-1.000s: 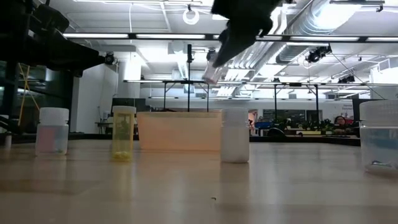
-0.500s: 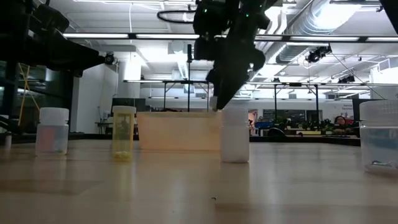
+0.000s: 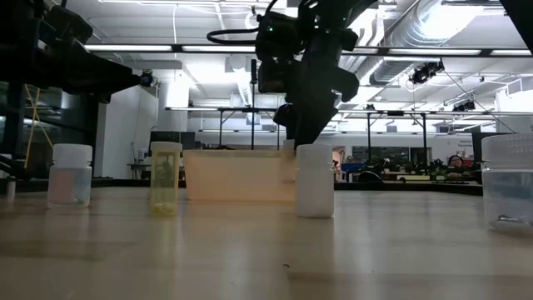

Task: Pick and place pill bottles into a basket
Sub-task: Put the transparent medicine bottle into the yellow bin

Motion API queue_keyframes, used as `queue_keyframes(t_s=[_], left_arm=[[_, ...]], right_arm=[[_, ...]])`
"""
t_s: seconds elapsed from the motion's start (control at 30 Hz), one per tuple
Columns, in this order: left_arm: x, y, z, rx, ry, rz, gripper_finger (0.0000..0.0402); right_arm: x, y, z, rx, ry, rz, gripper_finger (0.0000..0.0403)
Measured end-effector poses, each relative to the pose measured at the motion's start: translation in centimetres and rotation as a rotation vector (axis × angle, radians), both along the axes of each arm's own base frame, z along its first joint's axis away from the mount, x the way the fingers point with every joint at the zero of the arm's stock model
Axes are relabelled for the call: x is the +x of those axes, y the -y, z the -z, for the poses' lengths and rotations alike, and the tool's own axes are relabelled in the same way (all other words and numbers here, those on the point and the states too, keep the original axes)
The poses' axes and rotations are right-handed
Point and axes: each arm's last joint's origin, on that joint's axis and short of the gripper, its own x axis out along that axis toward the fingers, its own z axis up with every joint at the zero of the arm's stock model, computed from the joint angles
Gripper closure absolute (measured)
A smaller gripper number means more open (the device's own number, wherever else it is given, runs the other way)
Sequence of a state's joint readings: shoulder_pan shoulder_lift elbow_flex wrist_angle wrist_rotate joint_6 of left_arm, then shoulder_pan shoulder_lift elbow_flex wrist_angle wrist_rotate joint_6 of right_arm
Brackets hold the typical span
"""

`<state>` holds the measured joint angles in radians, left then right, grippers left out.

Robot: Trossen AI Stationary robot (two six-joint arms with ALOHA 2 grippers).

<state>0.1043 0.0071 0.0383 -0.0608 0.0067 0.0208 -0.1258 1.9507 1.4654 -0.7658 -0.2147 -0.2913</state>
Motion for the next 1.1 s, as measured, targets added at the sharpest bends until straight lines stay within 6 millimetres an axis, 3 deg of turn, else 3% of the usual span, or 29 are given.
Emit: queue_keyframes(t_s=[0.17,0.33,0.63,0.8,1.1], left_arm=[[0.0,0.0,0.0,0.0,0.0,0.0,0.0208],[0.0,0.0,0.0,0.0,0.0,0.0,0.0208],[0.0,0.0,0.0,0.0,0.0,0.0,0.0208],[0.0,0.0,0.0,0.0,0.0,0.0,0.0208],[0.0,0.0,0.0,0.0,0.0,0.0,0.0208]], right_arm=[[0.1,0.0,0.0,-0.001,0.006,0.002,0.0197],[0.2,0.2,-0.5,-0.038,0.009,0.017,0.0183],[1.2,0.8,-7.4,-0.068,0.077,0.068,0.0191],[0.5,-1.9,-9.4,-0.04,-0.01,0.077,0.0199],[-1.3,-9.3,-8.3,0.008,-0.226,0.134,0.0215]])
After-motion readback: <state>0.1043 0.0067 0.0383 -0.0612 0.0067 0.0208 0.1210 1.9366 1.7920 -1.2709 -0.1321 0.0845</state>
